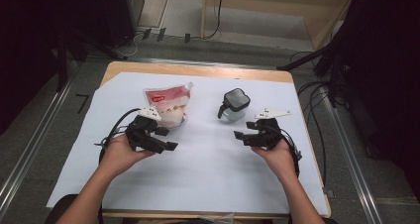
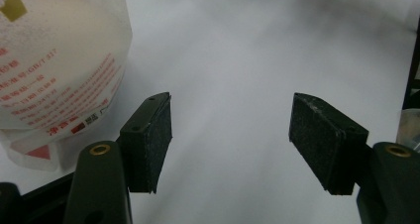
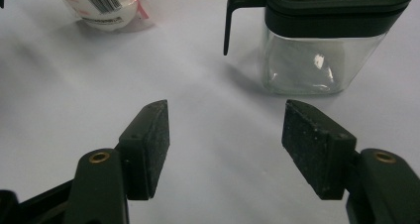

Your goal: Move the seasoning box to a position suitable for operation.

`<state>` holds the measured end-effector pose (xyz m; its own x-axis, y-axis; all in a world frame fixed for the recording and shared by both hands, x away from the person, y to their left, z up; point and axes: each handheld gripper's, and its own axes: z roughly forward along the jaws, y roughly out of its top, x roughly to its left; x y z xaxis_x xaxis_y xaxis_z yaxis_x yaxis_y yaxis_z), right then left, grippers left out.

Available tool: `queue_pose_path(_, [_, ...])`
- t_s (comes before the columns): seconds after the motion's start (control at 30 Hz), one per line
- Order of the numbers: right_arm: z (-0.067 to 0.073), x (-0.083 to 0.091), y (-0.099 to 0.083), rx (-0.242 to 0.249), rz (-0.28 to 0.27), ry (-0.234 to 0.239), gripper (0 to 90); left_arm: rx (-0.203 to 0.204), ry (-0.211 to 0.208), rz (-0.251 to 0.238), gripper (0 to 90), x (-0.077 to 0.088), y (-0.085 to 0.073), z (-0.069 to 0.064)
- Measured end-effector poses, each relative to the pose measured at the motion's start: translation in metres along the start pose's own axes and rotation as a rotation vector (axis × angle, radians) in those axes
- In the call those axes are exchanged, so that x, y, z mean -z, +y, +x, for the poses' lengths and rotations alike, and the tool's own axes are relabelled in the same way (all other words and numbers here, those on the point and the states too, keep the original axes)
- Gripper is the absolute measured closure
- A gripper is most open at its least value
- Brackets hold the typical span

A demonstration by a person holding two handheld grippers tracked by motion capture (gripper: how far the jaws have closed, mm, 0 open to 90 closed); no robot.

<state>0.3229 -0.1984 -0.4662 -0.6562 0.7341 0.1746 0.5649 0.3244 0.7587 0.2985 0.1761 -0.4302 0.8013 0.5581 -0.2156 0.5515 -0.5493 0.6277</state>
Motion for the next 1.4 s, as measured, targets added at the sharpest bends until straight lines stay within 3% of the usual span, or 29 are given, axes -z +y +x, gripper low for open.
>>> queue_pose_path(0.43, [-0.005, 0.001, -0.001, -0.004, -0.006, -0.013, 35.6, -0.010, 0.021, -0.001, 34.1, 0.000, -0.001, 0.001])
queue_pose_path(0.5, [-0.006, 0.001, 0.000, -0.002, -0.013, -0.017, 35.2, 0.000, 0.005, -0.002, 34.1, 0.001, -0.001, 0.002])
queue_pose_path(0.57, [-0.007, 0.002, 0.000, -0.004, -0.021, -0.022, 34.2, 0.008, -0.028, -0.032, 34.3, 0.003, 0.000, 0.001])
queue_pose_path(0.63, [-0.008, 0.001, 0.000, -0.003, -0.028, -0.028, 33.7, 0.003, -0.023, -0.044, 34.4, 0.003, 0.000, -0.001])
queue_pose_path(0.83, [-0.015, -0.002, 0.001, -0.018, -0.045, -0.034, 28.9, -0.003, 0.005, -0.014, 34.6, 0.002, 0.000, -0.002])
queue_pose_path(1.0, [-0.022, -0.005, 0.005, -0.068, -0.060, -0.028, 27.8, -0.004, 0.008, -0.019, 34.8, 0.003, -0.002, -0.003])
queue_pose_path(1.13, [-0.030, -0.013, 0.007, -0.055, -0.052, -0.065, 25.0, 0.002, 0.019, -0.021, 34.8, 0.003, -0.003, -0.004])
queue_pose_path(1.23, [-0.034, -0.016, 0.007, -0.066, -0.058, -0.067, 23.6, -0.002, 0.023, -0.013, 35.6, 0.003, -0.004, -0.004])
queue_pose_path(1.4, [-0.041, -0.027, 0.011, -0.096, -0.062, -0.092, 13.6, 0.009, 0.030, -0.025, 35.6, 0.004, -0.006, -0.006])
